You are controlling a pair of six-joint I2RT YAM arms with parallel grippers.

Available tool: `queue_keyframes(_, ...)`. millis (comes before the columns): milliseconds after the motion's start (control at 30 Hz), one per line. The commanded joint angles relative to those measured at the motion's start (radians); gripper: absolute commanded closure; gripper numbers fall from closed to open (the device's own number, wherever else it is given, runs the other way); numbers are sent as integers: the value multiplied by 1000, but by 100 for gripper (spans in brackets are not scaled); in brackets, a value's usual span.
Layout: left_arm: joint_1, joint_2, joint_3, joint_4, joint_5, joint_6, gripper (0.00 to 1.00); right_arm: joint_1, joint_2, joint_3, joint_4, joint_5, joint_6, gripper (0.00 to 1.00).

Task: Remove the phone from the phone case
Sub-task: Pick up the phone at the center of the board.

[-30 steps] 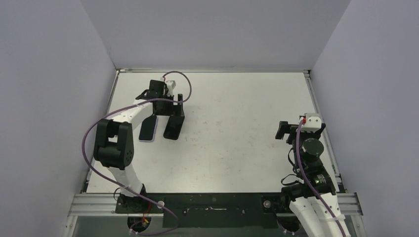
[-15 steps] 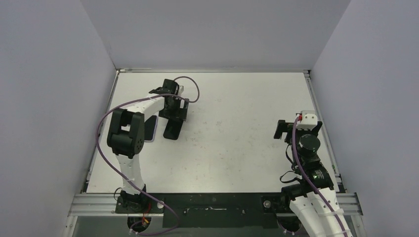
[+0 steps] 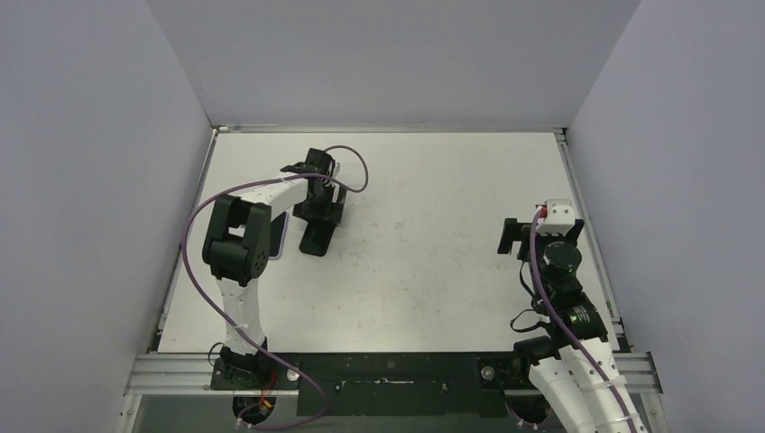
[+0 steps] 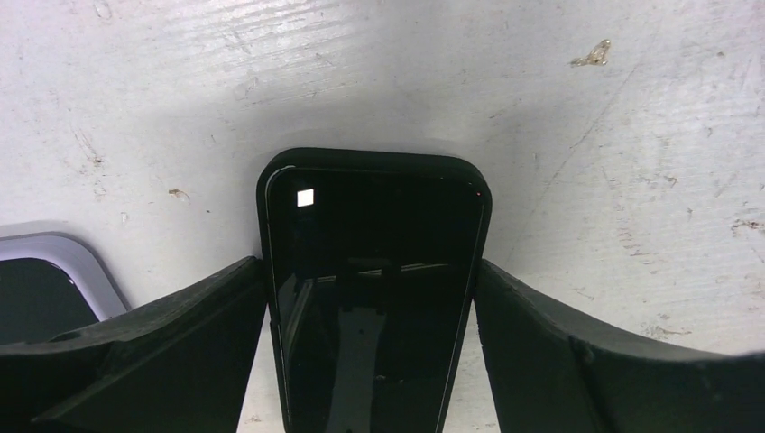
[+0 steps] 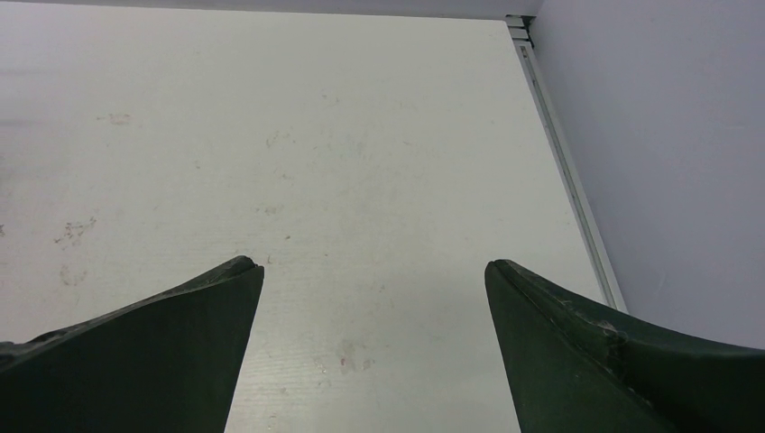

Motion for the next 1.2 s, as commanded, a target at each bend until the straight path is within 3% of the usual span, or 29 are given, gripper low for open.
queue_keyframes(0,-20,9,-43,-41,61,2,23,10,35,67,-1,-49,-1,0)
queue_keyframes(267,-43,-112,-212,75,303,-152,69,14,185,144,-54,-255,97,0)
queue_keyframes(367,-52,-171,-280,144,370,-236,79,22,232,138,-41,-329,151,0)
queue_keyframes(533,-70,-274,-423,329,456,-412,86,104,285,67,66,-397,293,0)
queue_keyframes(733,-78,-364,-567,553,516,-640,93,301,383,-26,298,-354,471,0)
queue_keyframes(1033,-94,-466,-785,875,514,-929,100,569,710,-41,672,-290,618,1)
queue_keyframes(1167,-101,-467,-826,967,551,-993,100,600,843,-7,756,-287,614,3)
